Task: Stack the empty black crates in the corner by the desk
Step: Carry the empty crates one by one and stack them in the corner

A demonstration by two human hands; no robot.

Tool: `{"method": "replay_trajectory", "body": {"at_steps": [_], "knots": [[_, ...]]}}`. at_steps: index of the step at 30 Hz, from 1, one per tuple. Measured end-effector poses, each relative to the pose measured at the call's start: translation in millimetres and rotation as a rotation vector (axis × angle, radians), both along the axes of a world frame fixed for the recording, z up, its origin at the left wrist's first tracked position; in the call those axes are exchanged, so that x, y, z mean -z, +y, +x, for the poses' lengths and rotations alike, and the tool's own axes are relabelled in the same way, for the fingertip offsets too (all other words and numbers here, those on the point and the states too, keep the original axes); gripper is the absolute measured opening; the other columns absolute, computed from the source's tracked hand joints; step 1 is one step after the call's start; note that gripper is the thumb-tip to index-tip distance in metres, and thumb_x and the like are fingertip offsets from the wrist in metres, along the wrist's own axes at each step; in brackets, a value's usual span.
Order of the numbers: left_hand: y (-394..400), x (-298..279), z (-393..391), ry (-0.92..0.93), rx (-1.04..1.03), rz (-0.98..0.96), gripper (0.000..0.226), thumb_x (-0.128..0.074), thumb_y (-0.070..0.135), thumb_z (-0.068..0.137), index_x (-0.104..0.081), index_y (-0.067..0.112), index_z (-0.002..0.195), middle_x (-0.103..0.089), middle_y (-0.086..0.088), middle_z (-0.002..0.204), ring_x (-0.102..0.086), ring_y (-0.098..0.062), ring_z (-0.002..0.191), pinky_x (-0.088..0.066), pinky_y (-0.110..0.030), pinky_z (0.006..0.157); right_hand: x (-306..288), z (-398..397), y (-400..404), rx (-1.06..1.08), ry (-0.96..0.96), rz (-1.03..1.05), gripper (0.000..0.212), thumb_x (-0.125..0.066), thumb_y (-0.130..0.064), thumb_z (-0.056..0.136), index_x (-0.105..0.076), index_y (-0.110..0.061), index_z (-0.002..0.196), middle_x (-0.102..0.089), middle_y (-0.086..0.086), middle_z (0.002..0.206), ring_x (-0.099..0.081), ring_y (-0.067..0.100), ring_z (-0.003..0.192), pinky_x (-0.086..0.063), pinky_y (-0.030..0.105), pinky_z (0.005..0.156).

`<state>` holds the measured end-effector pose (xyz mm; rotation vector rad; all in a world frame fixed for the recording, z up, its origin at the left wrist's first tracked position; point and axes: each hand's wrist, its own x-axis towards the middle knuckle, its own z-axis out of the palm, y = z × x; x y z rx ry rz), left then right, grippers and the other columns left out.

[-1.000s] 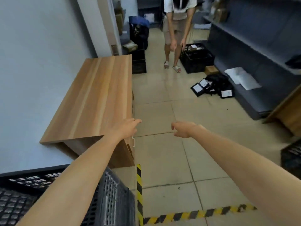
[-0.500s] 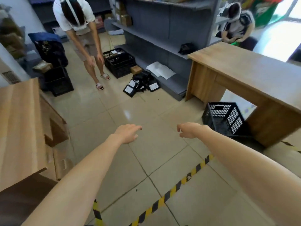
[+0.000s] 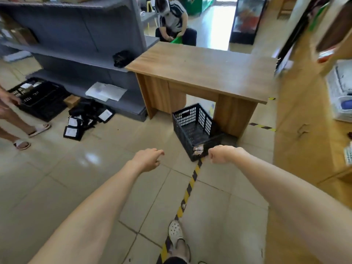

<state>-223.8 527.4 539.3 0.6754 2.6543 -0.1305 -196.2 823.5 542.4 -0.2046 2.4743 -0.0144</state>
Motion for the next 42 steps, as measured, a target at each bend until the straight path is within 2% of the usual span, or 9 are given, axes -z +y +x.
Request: {"method": "replay_trajectory", "body": {"at_steps": [2, 6, 13, 17, 22, 26, 32, 36, 42], "knots": [[26.6, 3.8, -31.9, 0.003, 0.042, 0.025, 0.047, -0.051, 0.029, 0.096, -0.040, 0.030, 0.142, -0.053, 0.000, 0.138, -0.055, -0.024, 0.121, -0.050, -0.040, 0.092, 6.8, -15.0, 27.9, 0.062, -0.030, 0.062, 0.029, -0.047, -0.026, 0.091, -0.056, -0.022, 0.119, -0.058, 0.004, 0.126, -0.056, 0.027, 0.114, -0.047, 0.039, 0.095], [64.8, 10.2, -102.3, 0.034, 0.130, 0.035, 0.046, -0.054, 0.027, 0.096, -0.043, 0.030, 0.140, -0.055, 0.000, 0.137, -0.057, -0.022, 0.120, -0.052, -0.038, 0.090, 4.0, -68.0, 64.3, 0.147, -0.060, 0.090, 0.028, -0.045, -0.024, 0.092, -0.056, -0.020, 0.117, -0.058, 0.004, 0.121, -0.056, 0.026, 0.110, -0.048, 0.039, 0.088], [118.0, 30.6, -219.1, 0.012, 0.234, 0.006, 0.033, -0.050, 0.032, 0.096, -0.053, 0.029, 0.128, -0.059, -0.001, 0.128, -0.059, -0.025, 0.114, -0.054, -0.039, 0.087, -11.8, -167.7, 94.8, 0.329, 0.119, -0.138, 0.015, -0.050, -0.034, 0.096, -0.056, -0.027, 0.107, -0.060, -0.001, 0.109, -0.058, 0.021, 0.097, -0.053, 0.042, 0.087], [158.1, 46.1, -248.9, -0.040, 0.301, 0.019, 0.034, -0.045, 0.037, 0.097, -0.053, 0.028, 0.128, -0.059, -0.001, 0.126, -0.059, -0.025, 0.113, -0.054, -0.039, 0.084, 6.9, -181.3, 118.4, 0.302, 0.009, -0.094, 0.015, -0.049, -0.032, 0.096, -0.057, -0.026, 0.106, -0.062, 0.001, 0.108, -0.059, 0.022, 0.095, -0.052, 0.042, 0.085], [202.8, 61.0, -279.4, -0.048, 0.361, -0.003, 0.030, -0.044, 0.038, 0.097, -0.058, 0.026, 0.120, -0.062, -0.002, 0.119, -0.060, -0.026, 0.109, -0.052, -0.036, 0.079, 25.4, -193.2, 183.4, 0.385, -0.118, -0.007, 0.019, -0.046, -0.033, 0.095, -0.056, -0.026, 0.110, -0.057, 0.002, 0.115, -0.056, 0.027, 0.106, -0.049, 0.046, 0.093], [243.6, 66.9, -311.0, -0.103, 0.278, -0.006, 0.038, -0.035, 0.051, 0.100, -0.060, 0.027, 0.116, -0.063, 0.000, 0.116, -0.060, -0.022, 0.110, -0.049, -0.035, 0.079, 31.4, -224.7, 247.1, 0.372, -0.173, 0.050, 0.025, -0.049, -0.028, 0.096, -0.056, -0.021, 0.119, -0.055, 0.007, 0.121, -0.055, 0.027, 0.108, -0.049, 0.041, 0.094], [310.4, 59.9, -351.4, -0.148, 0.145, -0.013, 0.044, -0.030, 0.053, 0.100, -0.059, 0.024, 0.118, -0.064, -0.001, 0.115, -0.060, -0.022, 0.107, -0.051, -0.038, 0.082, 23.3, -294.8, 314.8, 0.321, -0.085, -0.082, 0.014, -0.046, -0.032, 0.096, -0.057, -0.025, 0.101, -0.058, 0.003, 0.110, -0.057, 0.027, 0.103, -0.049, 0.044, 0.092], [339.7, 61.4, -366.9, -0.123, 0.094, 0.011, 0.040, -0.030, 0.048, 0.102, -0.058, 0.023, 0.113, -0.063, -0.001, 0.111, -0.060, -0.023, 0.104, -0.051, -0.038, 0.079, 25.7, -325.8, 352.8, 0.275, -0.074, -0.040, 0.012, -0.045, -0.033, 0.095, -0.055, -0.028, 0.098, -0.055, 0.003, 0.112, -0.055, 0.028, 0.104, -0.048, 0.046, 0.093], [338.0, 74.5, -385.6, -0.118, 0.010, -0.031, 0.031, -0.033, 0.040, 0.101, -0.058, 0.026, 0.115, -0.063, 0.000, 0.114, -0.061, -0.021, 0.103, -0.052, -0.036, 0.077, 43.8, -363.0, 359.4, 0.178, -0.198, 0.000, 0.023, -0.044, -0.029, 0.098, -0.056, -0.020, 0.115, -0.054, 0.007, 0.118, -0.054, 0.030, 0.108, -0.047, 0.046, 0.094]]}}
